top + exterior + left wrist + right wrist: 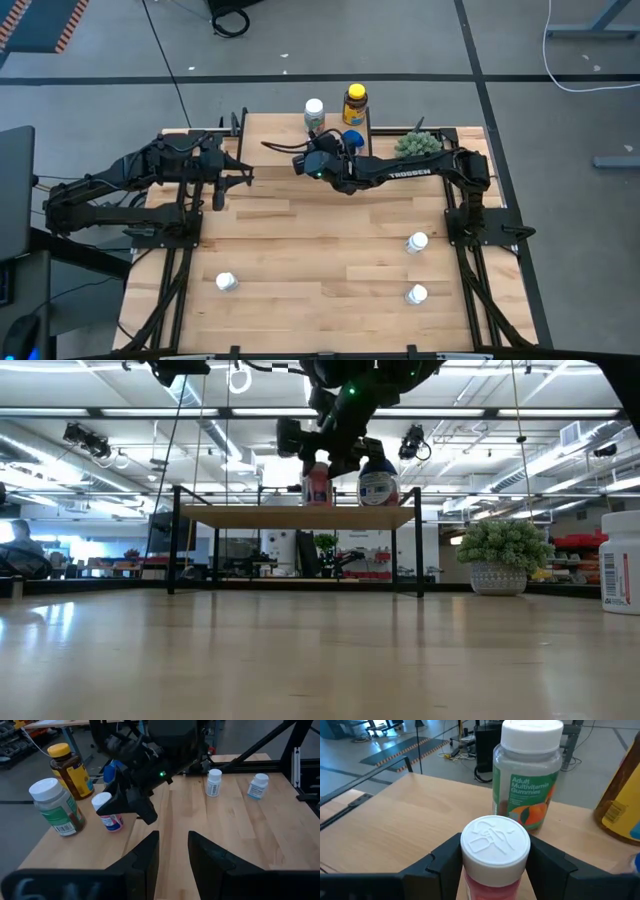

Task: Pick and place medicine bottles onto shelf by color
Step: Put the pink pill bottle on the shelf, then put the bottom left white pill bottle on the shelf

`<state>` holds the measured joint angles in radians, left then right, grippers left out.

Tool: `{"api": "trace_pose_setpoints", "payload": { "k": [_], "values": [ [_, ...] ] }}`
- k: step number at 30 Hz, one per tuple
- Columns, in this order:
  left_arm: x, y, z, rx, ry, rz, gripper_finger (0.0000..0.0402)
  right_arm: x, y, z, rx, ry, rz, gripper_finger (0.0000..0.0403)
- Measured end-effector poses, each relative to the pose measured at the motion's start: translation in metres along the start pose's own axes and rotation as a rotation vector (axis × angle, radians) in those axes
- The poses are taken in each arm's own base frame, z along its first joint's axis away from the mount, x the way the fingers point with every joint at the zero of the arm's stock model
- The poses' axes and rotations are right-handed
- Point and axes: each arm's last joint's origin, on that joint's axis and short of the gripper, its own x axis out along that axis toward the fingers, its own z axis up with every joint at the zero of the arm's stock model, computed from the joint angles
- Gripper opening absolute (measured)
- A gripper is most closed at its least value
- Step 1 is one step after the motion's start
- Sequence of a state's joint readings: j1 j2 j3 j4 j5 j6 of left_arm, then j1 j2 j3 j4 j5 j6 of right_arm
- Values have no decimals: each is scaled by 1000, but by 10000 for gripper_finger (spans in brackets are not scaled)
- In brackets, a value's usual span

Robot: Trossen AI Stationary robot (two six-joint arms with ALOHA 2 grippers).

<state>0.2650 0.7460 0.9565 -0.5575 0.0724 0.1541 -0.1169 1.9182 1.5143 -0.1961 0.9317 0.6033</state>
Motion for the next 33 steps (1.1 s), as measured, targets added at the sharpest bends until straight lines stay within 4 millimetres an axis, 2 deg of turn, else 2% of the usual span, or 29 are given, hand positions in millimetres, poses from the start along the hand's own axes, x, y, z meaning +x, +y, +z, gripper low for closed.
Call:
{"api": "trace_pose_setpoints", "payload": {
  "k": [21, 33],
  "values": [
    [0, 0, -2, -4, 25, -4, 110, 4, 0, -2, -17, -1, -12, 203],
    [0, -1, -5, -6, 47, -7, 110, 2, 1, -2, -35, -3, 0, 297]
  ]
}}
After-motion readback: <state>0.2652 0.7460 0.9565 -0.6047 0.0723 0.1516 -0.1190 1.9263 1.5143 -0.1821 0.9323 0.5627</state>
